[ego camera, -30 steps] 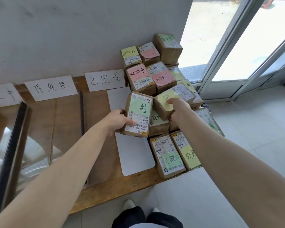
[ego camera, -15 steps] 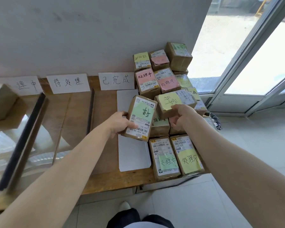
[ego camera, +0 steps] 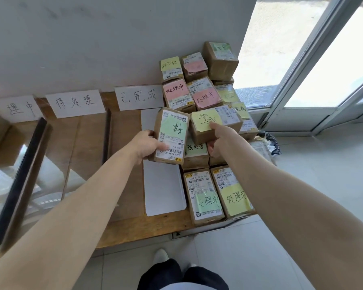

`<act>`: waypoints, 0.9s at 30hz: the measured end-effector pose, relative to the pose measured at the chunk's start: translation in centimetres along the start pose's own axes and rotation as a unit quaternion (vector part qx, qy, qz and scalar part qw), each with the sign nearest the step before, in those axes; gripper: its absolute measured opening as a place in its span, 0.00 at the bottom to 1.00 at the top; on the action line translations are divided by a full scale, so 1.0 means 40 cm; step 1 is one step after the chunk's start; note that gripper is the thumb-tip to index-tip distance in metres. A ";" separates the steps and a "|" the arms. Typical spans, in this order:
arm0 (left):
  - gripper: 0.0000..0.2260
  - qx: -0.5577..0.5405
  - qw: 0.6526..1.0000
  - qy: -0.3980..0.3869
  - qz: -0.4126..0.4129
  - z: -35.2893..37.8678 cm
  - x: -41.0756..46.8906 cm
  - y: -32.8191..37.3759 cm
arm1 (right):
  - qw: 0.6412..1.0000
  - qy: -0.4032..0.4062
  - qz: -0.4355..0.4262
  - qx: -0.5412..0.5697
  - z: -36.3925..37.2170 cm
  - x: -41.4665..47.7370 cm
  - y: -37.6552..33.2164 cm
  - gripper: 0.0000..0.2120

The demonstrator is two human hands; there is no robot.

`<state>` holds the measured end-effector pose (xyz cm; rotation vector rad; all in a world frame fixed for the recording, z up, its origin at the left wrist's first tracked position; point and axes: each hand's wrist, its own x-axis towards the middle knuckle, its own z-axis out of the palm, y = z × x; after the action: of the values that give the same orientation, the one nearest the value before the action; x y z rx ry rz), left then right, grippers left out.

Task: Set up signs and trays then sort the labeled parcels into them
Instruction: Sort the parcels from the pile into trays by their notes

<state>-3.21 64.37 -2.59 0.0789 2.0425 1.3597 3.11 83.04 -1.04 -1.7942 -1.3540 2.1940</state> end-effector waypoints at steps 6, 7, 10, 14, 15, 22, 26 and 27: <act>0.15 -0.002 1.000 -0.003 0.003 -0.011 0.000 -0.006 | 1.000 -0.006 -0.010 0.021 -0.004 -0.014 -0.005 0.20; 0.15 -0.007 1.000 -0.003 0.006 -0.014 -0.003 -0.006 | 1.000 -0.001 -0.019 0.025 -0.005 -0.014 -0.005 0.22; 0.15 -0.039 0.999 0.008 0.016 -0.024 -0.016 0.002 | 0.996 0.028 -0.083 0.035 -0.008 -0.023 -0.006 0.30; 0.22 -0.078 0.996 0.028 0.039 -0.042 -0.044 0.020 | 0.983 0.005 -0.182 0.035 -0.008 -0.079 -0.024 0.35; 0.23 -0.084 0.995 0.032 0.049 -0.048 -0.054 0.026 | 0.978 -0.019 -0.201 0.044 -0.008 -0.097 -0.030 0.31; 0.26 -0.141 0.981 0.102 0.092 -0.119 -0.153 0.024 | 0.950 -0.179 -0.254 0.040 0.041 -0.172 -0.035 0.26; 0.24 -0.157 0.972 0.152 0.083 -0.166 -0.209 -0.008 | 0.942 -0.220 -0.250 0.025 0.094 -0.196 -0.010 0.26; 0.24 -0.161 0.971 0.159 0.080 -0.179 -0.218 -0.019 | 0.942 -0.227 -0.248 0.024 0.109 -0.202 -0.004 0.25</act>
<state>-0.26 54.87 2.74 -0.1296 2.0721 1.8925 2.36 76.55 5.39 -0.8115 -1.5798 2.3723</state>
